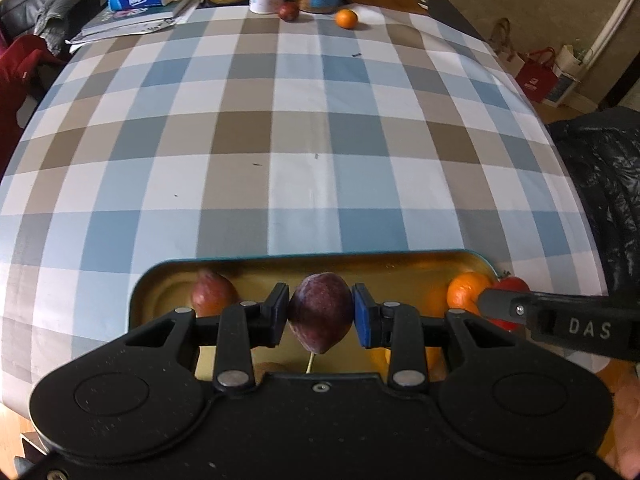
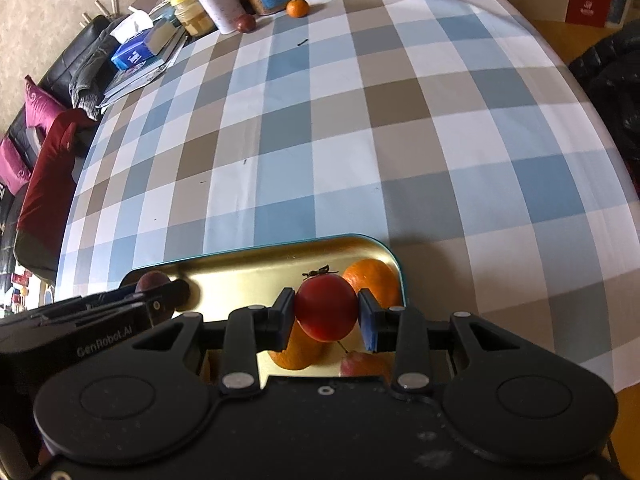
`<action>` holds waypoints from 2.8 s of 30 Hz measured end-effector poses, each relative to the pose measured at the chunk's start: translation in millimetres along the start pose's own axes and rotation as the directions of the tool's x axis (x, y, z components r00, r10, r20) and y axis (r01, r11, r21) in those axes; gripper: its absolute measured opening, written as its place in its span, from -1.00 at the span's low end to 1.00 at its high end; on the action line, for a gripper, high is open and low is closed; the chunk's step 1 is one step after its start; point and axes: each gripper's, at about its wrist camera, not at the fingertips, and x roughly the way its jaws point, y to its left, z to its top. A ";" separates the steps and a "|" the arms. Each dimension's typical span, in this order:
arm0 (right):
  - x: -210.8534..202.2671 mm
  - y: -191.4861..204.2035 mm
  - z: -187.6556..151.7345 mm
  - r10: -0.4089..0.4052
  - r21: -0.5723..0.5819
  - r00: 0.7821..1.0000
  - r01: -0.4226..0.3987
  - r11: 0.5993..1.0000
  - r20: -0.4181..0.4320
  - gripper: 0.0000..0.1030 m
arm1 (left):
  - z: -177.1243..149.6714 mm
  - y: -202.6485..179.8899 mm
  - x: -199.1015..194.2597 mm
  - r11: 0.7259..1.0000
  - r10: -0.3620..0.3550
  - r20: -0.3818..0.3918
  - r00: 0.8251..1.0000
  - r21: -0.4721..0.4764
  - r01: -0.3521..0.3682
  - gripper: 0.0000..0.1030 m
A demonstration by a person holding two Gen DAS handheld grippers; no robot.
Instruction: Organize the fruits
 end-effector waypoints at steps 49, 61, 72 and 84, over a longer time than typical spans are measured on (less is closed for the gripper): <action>10.5 39.6 -62.9 -0.001 -0.192 0.996 -0.016 0.981 -0.091 -0.30 | -60.0 17.1 -14.7 0.991 0.126 0.036 0.991 -0.038 -0.125 -0.14; -4.7 28.9 -96.9 -0.013 -0.188 1.000 0.010 0.982 -0.015 -0.30 | -101.9 13.2 -21.1 0.988 0.151 0.063 0.986 -0.036 -0.149 -0.14; -21.3 23.4 -133.3 -0.017 -0.206 0.997 0.031 0.978 0.069 -0.30 | -132.7 3.5 -33.6 0.989 0.151 0.118 0.982 -0.027 -0.149 -0.12; -36.2 16.5 -172.2 -0.041 -0.212 0.985 0.078 0.974 0.170 -0.30 | -163.9 -7.6 -41.9 0.980 0.197 0.182 0.963 -0.025 -0.196 -0.07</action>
